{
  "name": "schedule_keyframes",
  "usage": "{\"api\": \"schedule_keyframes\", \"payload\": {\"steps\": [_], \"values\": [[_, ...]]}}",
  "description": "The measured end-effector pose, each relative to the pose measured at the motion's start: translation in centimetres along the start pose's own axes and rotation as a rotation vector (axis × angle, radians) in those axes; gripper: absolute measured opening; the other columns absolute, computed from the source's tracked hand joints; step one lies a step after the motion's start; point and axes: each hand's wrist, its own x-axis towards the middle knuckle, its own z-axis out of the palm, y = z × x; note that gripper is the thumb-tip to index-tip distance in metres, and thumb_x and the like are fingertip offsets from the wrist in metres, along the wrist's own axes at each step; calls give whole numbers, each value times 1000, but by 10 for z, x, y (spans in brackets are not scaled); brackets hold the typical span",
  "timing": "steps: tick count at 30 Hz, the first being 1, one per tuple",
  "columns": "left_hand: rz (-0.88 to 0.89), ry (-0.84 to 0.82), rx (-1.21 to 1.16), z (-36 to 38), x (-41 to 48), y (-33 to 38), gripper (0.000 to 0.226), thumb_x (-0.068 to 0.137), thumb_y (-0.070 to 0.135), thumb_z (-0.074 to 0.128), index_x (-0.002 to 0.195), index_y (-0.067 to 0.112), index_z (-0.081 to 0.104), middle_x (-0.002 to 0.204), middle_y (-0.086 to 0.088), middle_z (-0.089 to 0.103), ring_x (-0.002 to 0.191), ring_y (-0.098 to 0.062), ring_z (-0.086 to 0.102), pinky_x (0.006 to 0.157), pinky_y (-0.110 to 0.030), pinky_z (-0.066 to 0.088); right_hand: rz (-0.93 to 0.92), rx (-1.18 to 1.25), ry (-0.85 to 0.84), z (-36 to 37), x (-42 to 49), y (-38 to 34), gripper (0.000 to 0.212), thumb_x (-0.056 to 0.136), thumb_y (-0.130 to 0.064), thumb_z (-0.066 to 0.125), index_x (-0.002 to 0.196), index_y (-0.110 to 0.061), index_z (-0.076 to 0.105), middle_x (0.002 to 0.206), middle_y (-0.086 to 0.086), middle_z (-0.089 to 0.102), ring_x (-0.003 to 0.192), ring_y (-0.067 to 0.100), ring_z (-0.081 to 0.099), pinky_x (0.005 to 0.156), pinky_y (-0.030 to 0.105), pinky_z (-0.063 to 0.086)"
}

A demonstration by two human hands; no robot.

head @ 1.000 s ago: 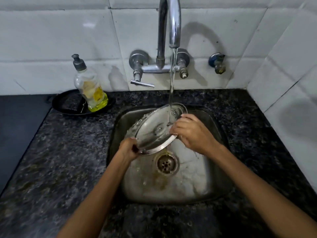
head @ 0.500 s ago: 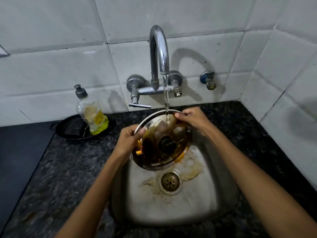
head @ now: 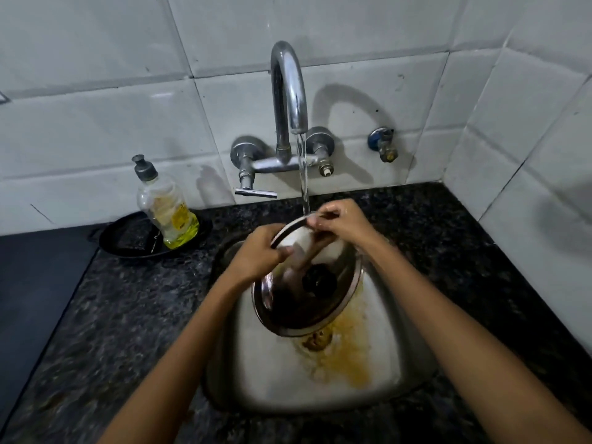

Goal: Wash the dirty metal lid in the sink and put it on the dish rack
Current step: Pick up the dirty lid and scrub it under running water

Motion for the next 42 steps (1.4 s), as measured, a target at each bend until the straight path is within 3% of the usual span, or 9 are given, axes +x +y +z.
{"api": "schedule_keyframes", "payload": {"steps": [2, 7, 12, 18, 22, 28, 33, 39, 42], "values": [[28, 79, 97, 7, 8, 6, 14, 80, 0, 56, 88, 6, 66, 74, -6, 63, 67, -11, 53, 66, -26, 39, -65, -109, -65, 7, 2, -22, 23, 66, -24, 78, 56, -11, 63, 54, -1, 55, 53, 6, 49, 53, 20, 36], [-21, 200, -378, -9, -16, -13, 14, 79, 5, 57, 79, 16, 64, 63, 7, 64, 59, -1, 57, 61, -24, 46, 14, 77, 67, -15, 11, 8, 63, 67, -50, 70, 66, 11, 57, 59, 11, 48, 58, 19, 45, 59, 31, 32], [37, 151, 166, -1, 3, 6, 11, 78, 4, 57, 78, 12, 64, 68, -5, 59, 61, -13, 51, 59, -22, 36, -103, -138, -70, 13, 8, -26, 26, 66, -28, 78, 66, -5, 67, 58, 5, 56, 58, 12, 49, 55, 27, 34], [-39, 225, -424, -12, -22, -18, 15, 80, 0, 58, 78, 15, 63, 62, 1, 62, 53, -2, 55, 54, -19, 45, 40, 88, 55, -10, 13, 10, 48, 75, -35, 70, 74, 13, 60, 64, 18, 51, 64, 20, 48, 63, 31, 34], [6, 111, 56, -7, -2, -1, 10, 74, 10, 58, 82, 14, 63, 66, -2, 59, 59, -7, 52, 61, -25, 42, -98, -96, -76, 14, 8, -15, 23, 74, -21, 71, 69, -1, 62, 66, 11, 55, 64, 16, 49, 61, 29, 34], [-36, 211, -419, -13, -21, -10, 17, 80, -6, 57, 84, 9, 63, 67, 1, 61, 56, 2, 55, 57, -14, 44, 24, 105, 42, -12, 13, 1, 20, 76, -30, 70, 62, -16, 63, 58, -1, 57, 49, -3, 49, 59, 25, 38], [-10, 123, 110, -2, -2, 5, 11, 82, 3, 57, 88, 5, 66, 73, -9, 62, 67, -12, 55, 64, -27, 43, -94, -26, -57, 14, 10, -14, 24, 74, -20, 71, 57, -26, 55, 60, -1, 54, 63, 12, 50, 63, 30, 38], [-63, 168, -416, -9, -21, -15, 10, 84, -2, 56, 85, 4, 63, 66, -3, 60, 58, -5, 53, 58, -23, 42, 13, 27, 37, -18, 8, 5, 34, 80, -34, 64, 60, -7, 59, 57, 4, 51, 53, 0, 46, 57, 28, 32], [-17, 45, -205, -5, -8, -3, 14, 84, -5, 55, 92, 4, 62, 68, -2, 58, 56, 3, 53, 58, -15, 42, -52, -59, -40, 2, 6, -10, 22, 79, -25, 67, 63, -11, 59, 66, 7, 56, 64, 10, 51, 60, 28, 35]]}}
